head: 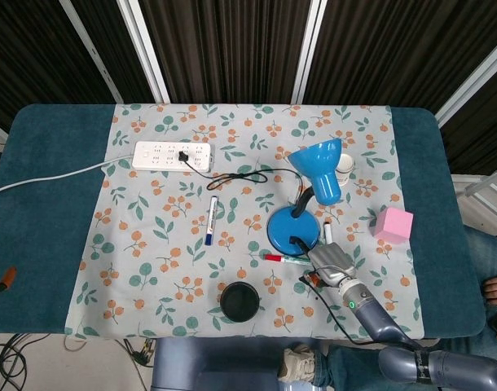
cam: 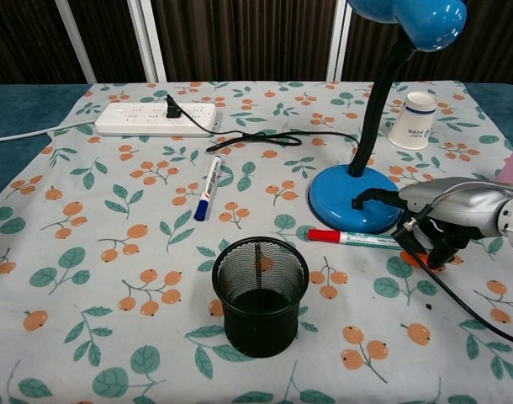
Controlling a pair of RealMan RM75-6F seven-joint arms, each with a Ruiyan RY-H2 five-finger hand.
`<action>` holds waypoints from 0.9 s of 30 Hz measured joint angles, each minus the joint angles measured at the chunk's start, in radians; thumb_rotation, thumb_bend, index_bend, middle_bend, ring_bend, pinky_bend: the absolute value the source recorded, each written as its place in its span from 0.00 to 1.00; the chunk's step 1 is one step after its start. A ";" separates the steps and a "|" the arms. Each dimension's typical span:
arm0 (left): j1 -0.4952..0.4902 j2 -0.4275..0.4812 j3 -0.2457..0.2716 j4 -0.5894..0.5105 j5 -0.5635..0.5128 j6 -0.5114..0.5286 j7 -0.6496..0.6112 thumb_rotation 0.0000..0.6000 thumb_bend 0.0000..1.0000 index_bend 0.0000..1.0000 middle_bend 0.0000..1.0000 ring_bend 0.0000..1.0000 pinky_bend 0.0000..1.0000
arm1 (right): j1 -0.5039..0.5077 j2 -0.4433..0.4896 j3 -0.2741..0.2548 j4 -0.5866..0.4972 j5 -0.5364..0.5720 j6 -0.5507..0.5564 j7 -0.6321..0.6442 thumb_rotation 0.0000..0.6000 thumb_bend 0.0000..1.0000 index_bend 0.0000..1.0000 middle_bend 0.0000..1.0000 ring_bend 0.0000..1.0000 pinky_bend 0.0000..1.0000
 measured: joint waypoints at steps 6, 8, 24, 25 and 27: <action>0.001 0.000 0.000 0.000 0.000 0.001 -0.001 1.00 0.28 0.06 0.05 0.00 0.08 | 0.018 0.002 -0.011 0.003 0.021 -0.013 -0.025 1.00 0.50 0.04 0.63 0.76 0.95; 0.001 0.001 -0.001 0.001 -0.001 0.002 -0.002 1.00 0.28 0.06 0.05 0.00 0.08 | 0.025 0.002 -0.013 0.006 0.034 -0.017 -0.034 1.00 0.50 0.04 0.63 0.76 0.96; 0.001 0.002 -0.001 0.001 -0.002 0.001 -0.004 1.00 0.28 0.06 0.05 0.00 0.08 | 0.045 0.034 0.002 -0.042 0.082 0.043 -0.045 1.00 0.50 0.02 0.48 0.56 1.00; 0.001 0.002 -0.001 0.001 -0.003 0.001 -0.006 1.00 0.28 0.06 0.05 0.00 0.08 | 0.040 0.040 0.004 -0.051 0.076 0.056 -0.040 1.00 0.49 0.02 0.41 0.46 1.00; 0.002 0.003 -0.001 0.001 -0.002 0.001 -0.008 1.00 0.28 0.06 0.05 0.00 0.08 | 0.026 0.058 0.006 -0.075 0.057 0.094 -0.029 1.00 0.47 0.01 0.30 0.32 1.00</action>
